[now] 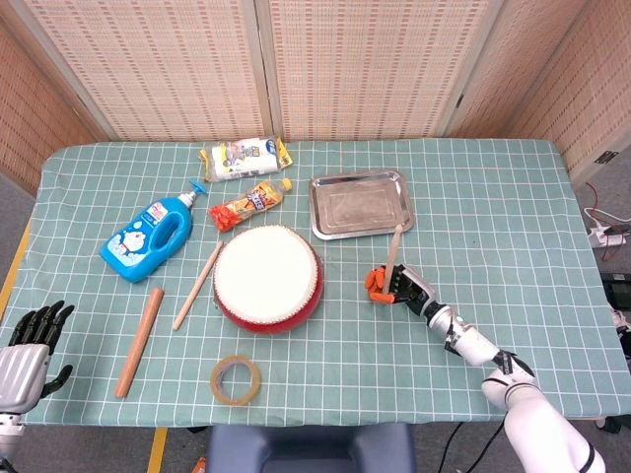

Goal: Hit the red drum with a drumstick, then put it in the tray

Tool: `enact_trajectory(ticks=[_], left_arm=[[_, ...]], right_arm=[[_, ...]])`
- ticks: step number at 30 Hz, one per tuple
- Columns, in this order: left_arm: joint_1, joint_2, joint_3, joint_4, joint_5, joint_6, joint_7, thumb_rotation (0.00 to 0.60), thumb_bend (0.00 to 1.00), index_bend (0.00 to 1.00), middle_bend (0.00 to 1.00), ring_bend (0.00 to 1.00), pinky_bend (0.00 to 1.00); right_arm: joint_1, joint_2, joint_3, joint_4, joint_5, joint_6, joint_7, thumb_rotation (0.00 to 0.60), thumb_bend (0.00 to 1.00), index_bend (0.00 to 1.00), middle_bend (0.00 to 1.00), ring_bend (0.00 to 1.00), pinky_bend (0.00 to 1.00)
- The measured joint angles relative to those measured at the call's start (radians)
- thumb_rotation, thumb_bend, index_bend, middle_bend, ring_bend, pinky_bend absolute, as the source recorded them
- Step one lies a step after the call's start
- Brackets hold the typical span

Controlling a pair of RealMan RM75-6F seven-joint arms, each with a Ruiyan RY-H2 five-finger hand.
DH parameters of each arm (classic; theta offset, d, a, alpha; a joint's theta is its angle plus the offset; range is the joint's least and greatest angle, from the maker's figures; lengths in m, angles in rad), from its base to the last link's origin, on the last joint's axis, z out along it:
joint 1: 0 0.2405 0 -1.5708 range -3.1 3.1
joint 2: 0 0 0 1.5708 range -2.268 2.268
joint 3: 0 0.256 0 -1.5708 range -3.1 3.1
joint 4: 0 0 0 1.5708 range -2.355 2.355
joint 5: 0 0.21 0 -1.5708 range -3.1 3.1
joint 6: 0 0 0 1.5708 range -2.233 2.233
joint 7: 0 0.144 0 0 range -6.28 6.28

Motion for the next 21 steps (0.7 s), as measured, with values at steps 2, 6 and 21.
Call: enact_trajectory(ticks=[2, 6, 21], left_arm=[[0.0, -0.001, 0.0, 0.002, -0.001, -0.001, -0.002, 0.6, 0.24, 0.0, 0.0, 0.0, 0.0], [0.0, -0.004, 0.0, 0.006, -0.001, -0.002, -0.005, 0.6, 0.24, 0.0, 0.0, 0.0, 0.0], [-0.002, -0.009, -0.002, 0.017, -0.003, -0.004, -0.007, 0.6, 0.24, 0.0, 0.0, 0.0, 0.0]], right_arm=[[0.004, -0.005, -0.001, -0.004, 0.001, -0.006, -0.011, 0.6, 0.03, 0.77, 0.61, 0.61, 0.61], [0.007, -0.014, 0.01, -0.014, 0.012, -0.004, -0.028, 0.6, 0.03, 0.89, 0.74, 0.76, 0.76], [0.009, -0.015, 0.055, -0.083, 0.054, 0.008, -0.132, 0.6, 0.27, 1.0, 1.0, 1.0, 1.0]])
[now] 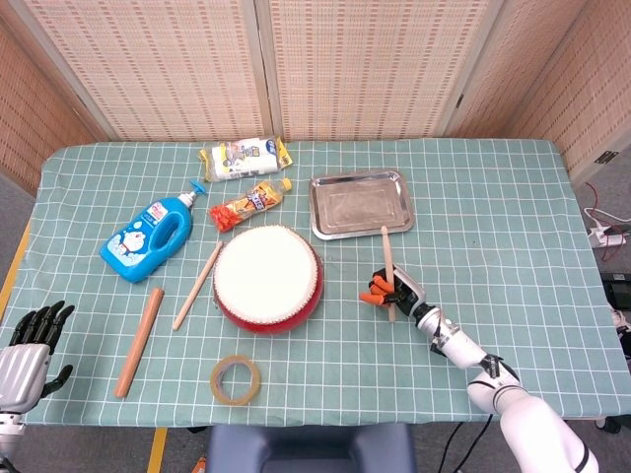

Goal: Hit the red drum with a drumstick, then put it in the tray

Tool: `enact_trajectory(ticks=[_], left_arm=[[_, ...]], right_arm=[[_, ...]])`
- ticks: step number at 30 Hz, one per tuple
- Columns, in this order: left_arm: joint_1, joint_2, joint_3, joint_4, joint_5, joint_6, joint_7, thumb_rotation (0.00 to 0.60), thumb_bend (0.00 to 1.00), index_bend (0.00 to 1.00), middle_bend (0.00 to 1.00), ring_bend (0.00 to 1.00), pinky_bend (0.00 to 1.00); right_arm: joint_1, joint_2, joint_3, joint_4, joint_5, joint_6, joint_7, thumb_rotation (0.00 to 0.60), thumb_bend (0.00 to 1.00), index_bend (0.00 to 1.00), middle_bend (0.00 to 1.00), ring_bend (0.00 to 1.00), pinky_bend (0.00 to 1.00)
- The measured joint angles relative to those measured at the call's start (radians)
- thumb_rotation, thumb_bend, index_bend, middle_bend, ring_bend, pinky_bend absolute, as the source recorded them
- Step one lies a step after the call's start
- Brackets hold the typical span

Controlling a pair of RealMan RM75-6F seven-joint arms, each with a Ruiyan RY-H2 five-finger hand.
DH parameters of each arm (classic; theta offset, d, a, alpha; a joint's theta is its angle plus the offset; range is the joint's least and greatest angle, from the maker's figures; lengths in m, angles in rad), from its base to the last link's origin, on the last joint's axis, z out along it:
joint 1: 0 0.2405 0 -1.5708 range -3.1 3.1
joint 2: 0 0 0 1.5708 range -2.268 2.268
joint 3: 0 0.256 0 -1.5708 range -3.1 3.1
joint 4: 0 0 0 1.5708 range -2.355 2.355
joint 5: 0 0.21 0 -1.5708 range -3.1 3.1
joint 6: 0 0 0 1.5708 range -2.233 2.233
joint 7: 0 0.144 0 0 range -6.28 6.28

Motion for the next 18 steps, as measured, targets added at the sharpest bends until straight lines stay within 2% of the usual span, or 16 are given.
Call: enact_trajectory(ticks=[2, 4, 9, 14, 18], left_arm=[[-0.001, 0.0, -0.001, 0.0, 0.0, 0.0, 0.002, 0.6, 0.24, 0.0, 0.0, 0.0, 0.0], [-0.002, 0.001, -0.001, 0.0, 0.001, -0.001, 0.003, 0.6, 0.24, 0.0, 0.0, 0.0, 0.0], [-0.001, 0.006, -0.002, 0.0, 0.003, 0.004, 0.0, 0.6, 0.25, 0.0, 0.0, 0.0, 0.0], [0.001, 0.006, -0.003, 0.004, 0.006, 0.012, -0.005, 0.6, 0.28, 0.0, 0.0, 0.0, 0.0], [0.001, 0.005, -0.005, 0.006, 0.013, 0.02, -0.01, 0.6, 0.28, 0.0, 0.0, 0.0, 0.0]], right_arm=[[-0.001, 0.008, 0.001, -0.015, -0.001, 0.014, -0.009, 0.6, 0.4, 1.0, 1.0, 1.0, 1.0], [0.0, 0.018, 0.001, -0.03, -0.006, 0.036, -0.018, 0.6, 0.48, 1.0, 1.0, 1.0, 1.0], [0.005, 0.059, -0.003, -0.078, -0.026, 0.093, -0.096, 0.6, 0.61, 1.0, 1.0, 1.0, 1.0], [0.023, 0.127, 0.006, -0.162, -0.037, 0.121, -0.304, 0.6, 0.65, 1.0, 1.0, 1.0, 1.0], [0.041, 0.202, 0.029, -0.281, -0.031, 0.118, -0.582, 0.6, 0.65, 1.0, 1.0, 1.0, 1.0]])
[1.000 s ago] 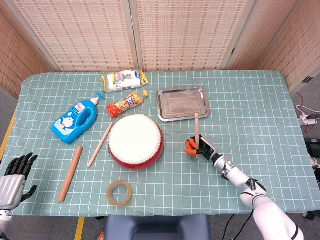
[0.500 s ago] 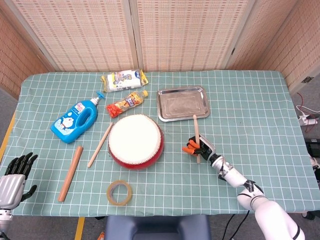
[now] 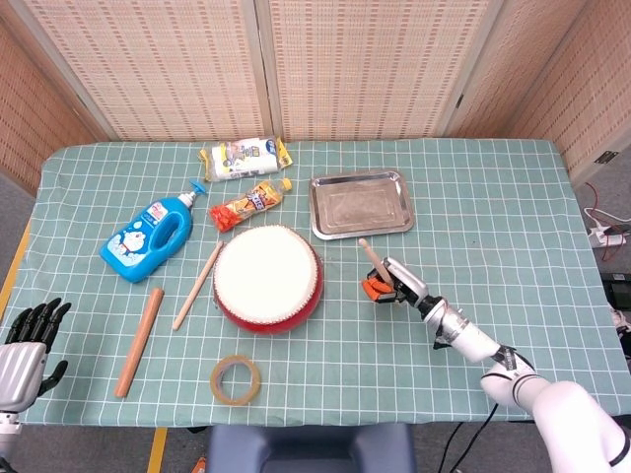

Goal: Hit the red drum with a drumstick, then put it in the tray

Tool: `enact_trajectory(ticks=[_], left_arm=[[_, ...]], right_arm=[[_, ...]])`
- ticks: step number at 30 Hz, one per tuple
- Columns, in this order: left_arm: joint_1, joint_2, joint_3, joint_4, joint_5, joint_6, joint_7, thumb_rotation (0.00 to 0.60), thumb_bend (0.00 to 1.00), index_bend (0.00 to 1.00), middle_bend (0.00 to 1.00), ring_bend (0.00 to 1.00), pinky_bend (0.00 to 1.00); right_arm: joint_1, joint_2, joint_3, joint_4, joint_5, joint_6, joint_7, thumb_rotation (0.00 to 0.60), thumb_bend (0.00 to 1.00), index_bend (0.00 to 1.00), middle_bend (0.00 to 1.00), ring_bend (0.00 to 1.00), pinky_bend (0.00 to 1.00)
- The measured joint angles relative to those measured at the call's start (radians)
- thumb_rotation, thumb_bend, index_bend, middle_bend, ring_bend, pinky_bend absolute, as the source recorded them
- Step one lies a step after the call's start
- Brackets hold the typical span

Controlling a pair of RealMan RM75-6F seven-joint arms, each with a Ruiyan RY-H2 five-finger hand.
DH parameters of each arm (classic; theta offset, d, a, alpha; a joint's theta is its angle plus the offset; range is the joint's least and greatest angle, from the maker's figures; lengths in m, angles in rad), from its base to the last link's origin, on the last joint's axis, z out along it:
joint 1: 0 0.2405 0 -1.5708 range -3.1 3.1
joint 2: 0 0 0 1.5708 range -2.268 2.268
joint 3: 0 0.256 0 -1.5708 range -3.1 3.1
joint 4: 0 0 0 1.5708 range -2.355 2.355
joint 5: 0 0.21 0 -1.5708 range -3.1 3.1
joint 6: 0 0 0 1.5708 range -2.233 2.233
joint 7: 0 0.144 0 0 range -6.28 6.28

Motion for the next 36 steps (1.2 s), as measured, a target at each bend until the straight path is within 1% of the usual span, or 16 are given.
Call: enact_trajectory(ticks=[3, 6, 7, 9, 10, 12, 13, 15, 16, 17, 19, 23, 26, 28, 32, 36], left_arm=[[-0.001, -0.001, -0.001, 0.001, 0.008, 0.006, -0.005, 0.6, 0.28, 0.0, 0.0, 0.0, 0.0], [-0.001, -0.001, -0.001, 0.002, 0.015, 0.013, -0.009, 0.6, 0.28, 0.0, 0.0, 0.0, 0.0], [-0.001, -0.001, 0.0, 0.003, 0.017, 0.015, -0.011, 0.6, 0.28, 0.0, 0.0, 0.0, 0.0], [0.0, 0.0, 0.0, 0.003, 0.02, 0.019, -0.014, 0.6, 0.28, 0.0, 0.0, 0.0, 0.0], [0.001, 0.0, 0.001, 0.005, 0.023, 0.022, -0.016, 0.6, 0.28, 0.0, 0.0, 0.0, 0.0], [0.003, -0.001, 0.002, 0.007, 0.026, 0.026, -0.019, 0.6, 0.28, 0.0, 0.0, 0.0, 0.0], [0.004, -0.001, 0.003, 0.009, 0.027, 0.028, -0.022, 0.6, 0.28, 0.0, 0.0, 0.0, 0.0], [0.006, -0.002, 0.004, 0.013, 0.027, 0.029, -0.025, 0.6, 0.28, 0.0, 0.0, 0.0, 0.0], [0.007, -0.003, 0.005, 0.015, 0.027, 0.03, -0.027, 0.6, 0.28, 0.0, 0.0, 0.0, 0.0], [0.008, -0.003, 0.005, 0.016, 0.027, 0.03, -0.028, 0.6, 0.28, 0.0, 0.0, 0.0, 0.0], [0.01, -0.004, 0.006, 0.02, 0.026, 0.031, -0.031, 0.6, 0.28, 0.0, 0.0, 0.0, 0.0], [0.012, -0.007, 0.006, 0.027, 0.023, 0.033, -0.038, 0.6, 0.28, 0.0, 0.0, 0.0, 0.0], [0.012, -0.008, 0.006, 0.029, 0.022, 0.031, -0.04, 0.6, 0.28, 0.0, 0.0, 0.0, 0.0], [0.012, -0.009, 0.006, 0.031, 0.022, 0.03, -0.041, 0.6, 0.28, 0.0, 0.0, 0.0, 0.0], [0.01, -0.015, 0.006, 0.038, 0.019, 0.024, -0.046, 0.6, 0.28, 0.0, 0.0, 0.0, 0.0], [0.008, -0.019, 0.007, 0.043, 0.02, 0.019, -0.049, 0.6, 0.28, 0.0, 0.0, 0.0, 0.0]], right_arm=[[0.012, 0.059, 0.032, -0.116, 0.023, -0.013, -0.28, 0.6, 0.65, 1.0, 1.0, 1.0, 1.0], [0.025, 0.113, 0.072, -0.236, 0.06, -0.032, -0.608, 0.6, 0.65, 1.0, 1.0, 1.0, 1.0], [0.031, 0.132, 0.089, -0.282, 0.079, -0.042, -0.749, 0.6, 0.65, 1.0, 1.0, 1.0, 1.0], [0.042, 0.158, 0.114, -0.346, 0.111, -0.058, -0.965, 0.6, 0.65, 1.0, 1.0, 1.0, 1.0], [0.05, 0.173, 0.132, -0.387, 0.136, -0.068, -1.111, 0.6, 0.65, 1.0, 1.0, 1.0, 1.0], [0.065, 0.188, 0.161, -0.441, 0.179, -0.082, -1.326, 0.6, 0.65, 1.0, 1.0, 1.0, 1.0], [0.077, 0.196, 0.18, -0.474, 0.209, -0.092, -1.466, 0.6, 0.65, 1.0, 1.0, 1.0, 1.0], [0.096, 0.205, 0.207, -0.52, 0.258, -0.108, -1.665, 0.6, 0.65, 1.0, 1.0, 1.0, 1.0], [0.115, 0.21, 0.229, -0.555, 0.3, -0.122, -1.819, 0.6, 0.65, 1.0, 1.0, 1.0, 1.0], [0.123, 0.212, 0.238, -0.568, 0.318, -0.128, -1.877, 0.6, 0.65, 1.0, 1.0, 1.0, 1.0], [0.154, 0.216, 0.267, -0.609, 0.383, -0.148, -2.063, 0.6, 0.65, 1.0, 1.0, 1.0, 1.0], [0.221, 0.215, 0.316, -0.668, 0.518, -0.186, -2.335, 0.6, 0.65, 1.0, 1.0, 1.0, 1.0], [0.277, 0.208, 0.347, -0.699, 0.623, -0.216, -2.459, 0.6, 0.66, 1.0, 1.0, 1.0, 1.0], [0.307, 0.202, 0.361, -0.711, 0.662, -0.234, -2.501, 0.6, 0.67, 1.0, 1.0, 1.0, 1.0], [0.324, 0.183, 0.343, -0.69, 0.693, -0.253, -2.556, 0.6, 0.67, 1.0, 1.0, 1.0, 1.0], [0.338, 0.151, 0.293, -0.635, 0.749, -0.275, -2.638, 0.6, 0.68, 1.0, 1.0, 1.0, 1.0]])
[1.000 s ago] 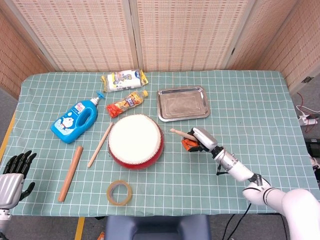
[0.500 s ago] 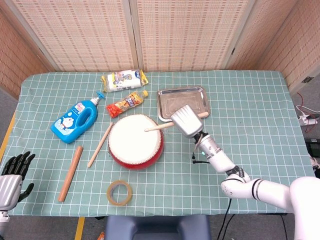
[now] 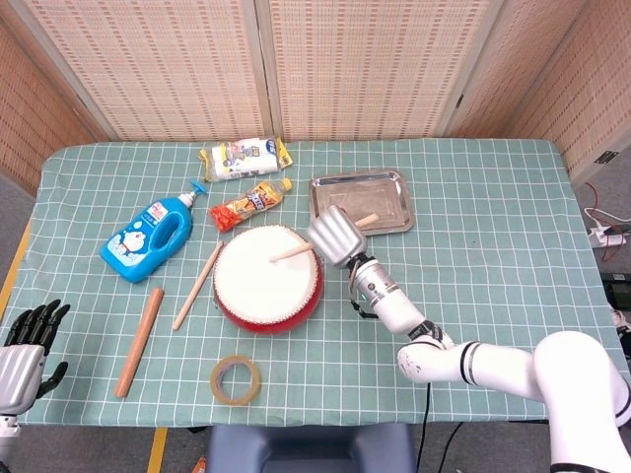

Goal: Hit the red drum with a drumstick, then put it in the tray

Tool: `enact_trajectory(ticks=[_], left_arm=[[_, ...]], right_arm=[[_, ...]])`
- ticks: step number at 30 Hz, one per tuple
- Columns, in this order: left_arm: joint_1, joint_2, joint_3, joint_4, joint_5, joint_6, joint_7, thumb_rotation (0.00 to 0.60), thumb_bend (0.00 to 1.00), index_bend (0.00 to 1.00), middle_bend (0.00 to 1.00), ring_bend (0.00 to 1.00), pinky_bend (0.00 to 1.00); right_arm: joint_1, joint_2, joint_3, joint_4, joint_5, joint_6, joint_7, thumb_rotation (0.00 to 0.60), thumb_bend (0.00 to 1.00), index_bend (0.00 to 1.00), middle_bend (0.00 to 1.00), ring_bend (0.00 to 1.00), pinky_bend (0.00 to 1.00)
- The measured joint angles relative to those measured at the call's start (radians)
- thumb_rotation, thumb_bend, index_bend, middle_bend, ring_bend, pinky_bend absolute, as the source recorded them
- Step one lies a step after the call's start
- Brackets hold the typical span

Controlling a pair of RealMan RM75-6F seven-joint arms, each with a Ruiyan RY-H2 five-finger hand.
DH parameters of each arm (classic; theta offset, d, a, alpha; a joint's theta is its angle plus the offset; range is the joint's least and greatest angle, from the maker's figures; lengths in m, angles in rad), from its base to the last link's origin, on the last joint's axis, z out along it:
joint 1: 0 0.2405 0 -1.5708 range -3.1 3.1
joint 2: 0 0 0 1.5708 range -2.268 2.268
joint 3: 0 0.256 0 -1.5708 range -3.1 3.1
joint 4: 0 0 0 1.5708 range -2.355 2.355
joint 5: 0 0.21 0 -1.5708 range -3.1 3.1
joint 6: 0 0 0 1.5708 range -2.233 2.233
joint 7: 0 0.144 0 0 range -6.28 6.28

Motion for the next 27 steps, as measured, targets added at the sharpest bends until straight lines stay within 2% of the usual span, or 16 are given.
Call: enact_trajectory(ticks=[3, 6, 9, 13, 16, 21, 27], left_arm=[[-0.001, -0.002, 0.001, 0.003, 0.0, -0.003, -0.001, 0.6, 0.28, 0.0, 0.0, 0.0, 0.0], [-0.001, -0.002, 0.001, 0.005, -0.001, -0.002, -0.003, 0.6, 0.28, 0.0, 0.0, 0.0, 0.0], [0.001, -0.002, -0.001, 0.006, -0.001, 0.002, -0.004, 0.6, 0.28, 0.0, 0.0, 0.0, 0.0], [0.001, -0.001, -0.001, 0.004, 0.001, 0.005, -0.002, 0.6, 0.28, 0.0, 0.0, 0.0, 0.0], [0.001, -0.002, 0.0, 0.001, 0.002, 0.004, 0.001, 0.6, 0.28, 0.0, 0.0, 0.0, 0.0], [0.003, -0.001, 0.0, 0.0, -0.001, 0.004, 0.002, 0.6, 0.28, 0.0, 0.0, 0.0, 0.0], [0.003, -0.001, 0.001, 0.0, 0.0, 0.002, 0.002, 0.6, 0.28, 0.0, 0.0, 0.0, 0.0]], right_arm=[[0.005, -0.022, -0.031, 0.036, 0.037, -0.009, -0.033, 0.6, 0.68, 1.0, 1.0, 1.0, 1.0], [0.005, -0.028, -0.03, 0.039, 0.036, -0.002, -0.02, 0.6, 0.68, 1.0, 1.0, 1.0, 1.0], [0.001, -0.027, -0.009, 0.029, 0.011, 0.018, 0.043, 0.6, 0.69, 1.0, 1.0, 1.0, 1.0], [-0.011, -0.023, 0.026, 0.008, -0.037, 0.045, 0.187, 0.6, 0.69, 1.0, 1.0, 1.0, 1.0], [-0.015, -0.022, 0.032, 0.003, -0.052, 0.044, 0.248, 0.6, 0.69, 1.0, 1.0, 1.0, 1.0], [-0.013, -0.029, 0.003, 0.019, -0.026, 0.011, 0.185, 0.6, 0.7, 1.0, 1.0, 1.0, 1.0], [-0.003, -0.032, -0.023, 0.02, 0.07, -0.007, 0.075, 0.6, 0.7, 1.0, 1.0, 1.0, 1.0]])
